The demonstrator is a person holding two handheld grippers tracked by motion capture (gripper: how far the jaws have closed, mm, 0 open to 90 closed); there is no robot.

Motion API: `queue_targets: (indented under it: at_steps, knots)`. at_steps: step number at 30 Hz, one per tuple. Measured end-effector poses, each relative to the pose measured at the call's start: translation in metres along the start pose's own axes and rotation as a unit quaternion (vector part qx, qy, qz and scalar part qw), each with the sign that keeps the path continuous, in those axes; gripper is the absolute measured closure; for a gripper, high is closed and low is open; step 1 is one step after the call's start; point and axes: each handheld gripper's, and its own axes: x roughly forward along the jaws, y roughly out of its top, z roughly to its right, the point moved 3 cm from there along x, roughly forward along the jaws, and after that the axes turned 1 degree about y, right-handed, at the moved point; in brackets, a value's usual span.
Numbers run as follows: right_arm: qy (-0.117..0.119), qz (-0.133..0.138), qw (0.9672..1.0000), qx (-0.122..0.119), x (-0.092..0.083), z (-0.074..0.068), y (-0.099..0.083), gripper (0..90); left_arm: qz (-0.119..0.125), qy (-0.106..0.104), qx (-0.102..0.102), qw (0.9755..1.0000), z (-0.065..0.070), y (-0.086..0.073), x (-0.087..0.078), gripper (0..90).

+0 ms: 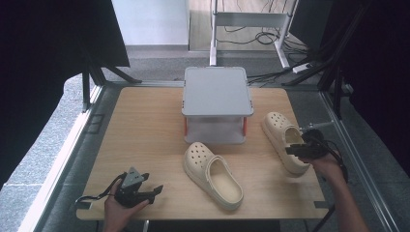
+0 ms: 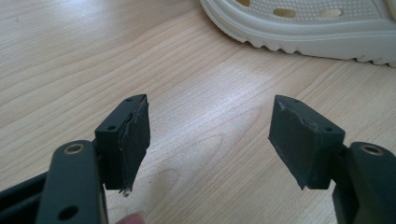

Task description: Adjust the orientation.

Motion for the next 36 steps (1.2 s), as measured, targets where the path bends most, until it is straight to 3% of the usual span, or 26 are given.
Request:
queue_targets:
  at_steps: [10, 22, 31, 36]
  knots:
    - [-0.009, -0.028, 0.9995, 0.005, 0.017, 0.011, 0.015, 66.2, -0.001, 0.0, 0.001, 1.0, 0.0, 0.0, 0.0, 29.6]
    - [-0.017, -0.031, 0.9993, 0.014, 0.038, 0.017, 0.03, 66.4, -0.001, 0.001, 0.001, 1.0, 0.0, 0.0, 0.0, 29.6]
    - [-0.007, -0.037, 0.9986, 0.036, 0.052, 0.021, 0.042, 77.9, -0.001, 0.002, 0.003, 1.0, 0.0, 0.0, 0.0, 29.6]
    - [-0.023, -0.033, 0.9987, 0.032, 0.049, 0.019, 0.038, 78.7, -0.001, 0.002, 0.003, 1.0, 0.0, 0.0, 0.0, 29.6]
